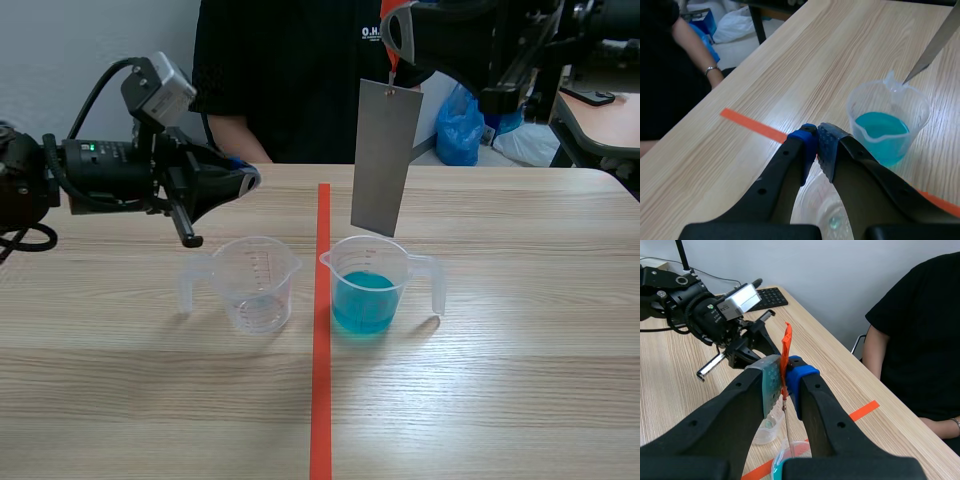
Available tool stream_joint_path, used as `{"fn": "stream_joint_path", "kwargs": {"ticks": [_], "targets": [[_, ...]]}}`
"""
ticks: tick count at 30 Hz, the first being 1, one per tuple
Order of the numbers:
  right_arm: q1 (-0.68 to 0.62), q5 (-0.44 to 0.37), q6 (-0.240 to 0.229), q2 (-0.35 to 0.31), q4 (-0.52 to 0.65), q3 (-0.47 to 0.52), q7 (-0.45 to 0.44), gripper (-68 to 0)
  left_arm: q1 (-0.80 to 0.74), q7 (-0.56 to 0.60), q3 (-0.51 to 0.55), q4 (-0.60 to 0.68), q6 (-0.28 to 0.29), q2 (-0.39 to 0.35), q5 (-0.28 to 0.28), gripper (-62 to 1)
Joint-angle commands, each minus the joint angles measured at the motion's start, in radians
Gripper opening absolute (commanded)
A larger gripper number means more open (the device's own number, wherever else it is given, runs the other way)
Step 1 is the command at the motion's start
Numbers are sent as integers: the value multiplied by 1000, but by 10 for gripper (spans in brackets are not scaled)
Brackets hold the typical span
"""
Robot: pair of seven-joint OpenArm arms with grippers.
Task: Do the redox reaction experiment.
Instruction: 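Raise the plate and point at it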
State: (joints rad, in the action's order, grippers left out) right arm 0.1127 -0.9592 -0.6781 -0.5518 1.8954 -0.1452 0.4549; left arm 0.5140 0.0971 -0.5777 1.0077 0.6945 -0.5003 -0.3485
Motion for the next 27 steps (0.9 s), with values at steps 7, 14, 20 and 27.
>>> {"fn": "stream_joint_path", "kwargs": {"ticks": [7, 14, 20, 27], "targets": [[15, -15, 0, -7, 6, 13, -11, -660, 16, -32, -30, 6, 2, 85, -11, -567], [15, -15, 0, -7, 6, 13, -11, -660, 16, -47, -30, 6, 2, 132, -11, -567], [15, -15, 0, -7, 6, 13, -11, -660, 16, -54, -30, 6, 2, 148, 1, -567], [15, -15, 0, -7, 6, 13, -11, -660, 18, -54, -30, 5, 2, 148, 3, -567]]}}
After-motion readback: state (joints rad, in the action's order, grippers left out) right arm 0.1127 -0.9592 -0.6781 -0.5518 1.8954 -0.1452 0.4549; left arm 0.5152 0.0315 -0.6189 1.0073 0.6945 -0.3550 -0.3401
